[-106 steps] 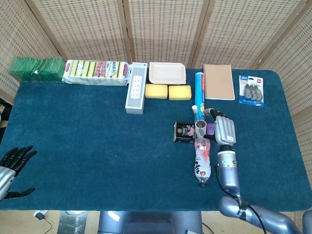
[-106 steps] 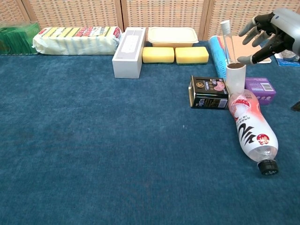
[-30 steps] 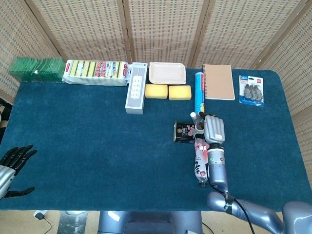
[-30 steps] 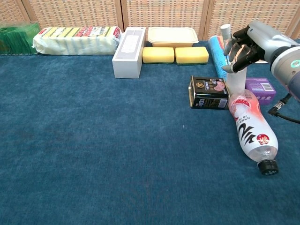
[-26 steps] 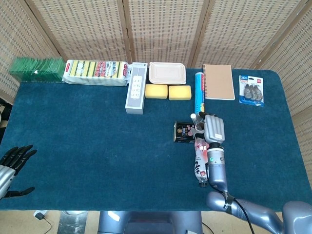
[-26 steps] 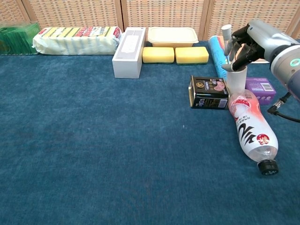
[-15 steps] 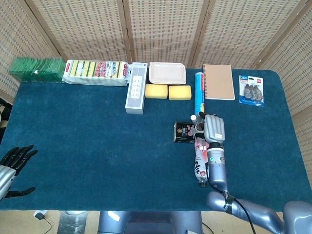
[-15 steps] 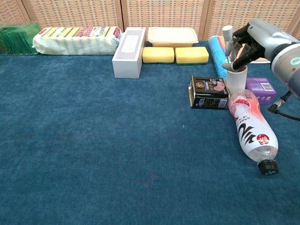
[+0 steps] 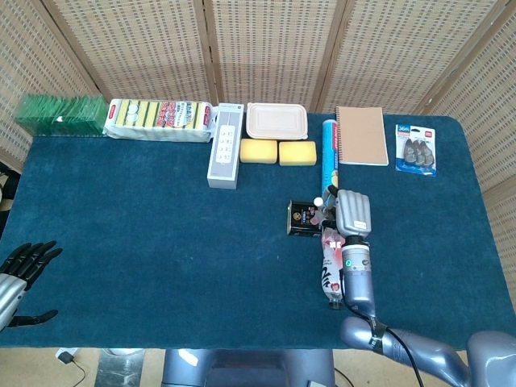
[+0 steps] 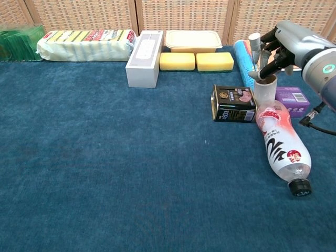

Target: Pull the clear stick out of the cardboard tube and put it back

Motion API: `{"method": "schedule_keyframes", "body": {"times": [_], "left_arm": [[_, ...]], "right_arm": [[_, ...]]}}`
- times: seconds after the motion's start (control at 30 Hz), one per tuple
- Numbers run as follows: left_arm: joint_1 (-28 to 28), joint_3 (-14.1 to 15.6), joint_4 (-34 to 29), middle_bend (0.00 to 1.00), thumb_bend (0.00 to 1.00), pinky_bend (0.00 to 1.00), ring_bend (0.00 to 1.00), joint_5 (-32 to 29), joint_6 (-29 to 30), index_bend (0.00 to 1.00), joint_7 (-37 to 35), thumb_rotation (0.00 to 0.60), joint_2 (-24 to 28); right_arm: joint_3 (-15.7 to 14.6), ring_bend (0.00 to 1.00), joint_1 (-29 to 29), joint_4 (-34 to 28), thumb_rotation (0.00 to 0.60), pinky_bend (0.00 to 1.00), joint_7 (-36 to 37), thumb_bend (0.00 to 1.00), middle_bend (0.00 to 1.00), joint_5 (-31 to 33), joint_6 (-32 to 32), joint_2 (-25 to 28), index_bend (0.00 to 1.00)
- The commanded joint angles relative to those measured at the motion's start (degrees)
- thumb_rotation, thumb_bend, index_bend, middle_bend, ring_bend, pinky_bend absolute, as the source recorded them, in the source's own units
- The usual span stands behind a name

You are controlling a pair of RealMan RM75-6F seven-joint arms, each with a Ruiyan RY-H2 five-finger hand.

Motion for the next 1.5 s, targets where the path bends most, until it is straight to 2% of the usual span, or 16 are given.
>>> {"method": "schedule_keyframes", "body": {"times": [0.03,0.43,0.9,1.5], "left_arm": [[0.0,0.0,0.1,0.04,0.08,0.0,0.0,0.0,0.1,0.03,-0.1,0.552,0.0],[0.2,0.0,0.3,0.04,0.08,0.0,0.0,0.1,0.5,0.03,-0.4,0.55,0.0],[0.2,0.0,0.3,0.04,0.08,0.0,0.0,0.2,0.5,0.03,-0.4,0.555,0.0],[0.2,0.1,0.3,0.04,0.08,0.0,0.0,0.5,0.6,0.03,-0.1,0.55,-0.1]], "right_arm": [[-0.1,0.74,0.1,0.0,0.6,0.76,-0.2,0.35,0.64,-0.1,0.1,-0.1,0.54],[-0.1,0.88,0.4,-0.5,0.6,0.91,-1.0,0.38,0.71,-1.2,1.2,-0.3,0.58],[1.4,0.95,0.9,-0.7,0.6,0.96,-0.1,0.39,0.77,-3.1,2.9,0.1,0.66],[2.8,1.0,1.7,-1.7,0.6,1.0,-0.4,0.41,0.81,-4.1,4.0,1.0,0.7]]}}
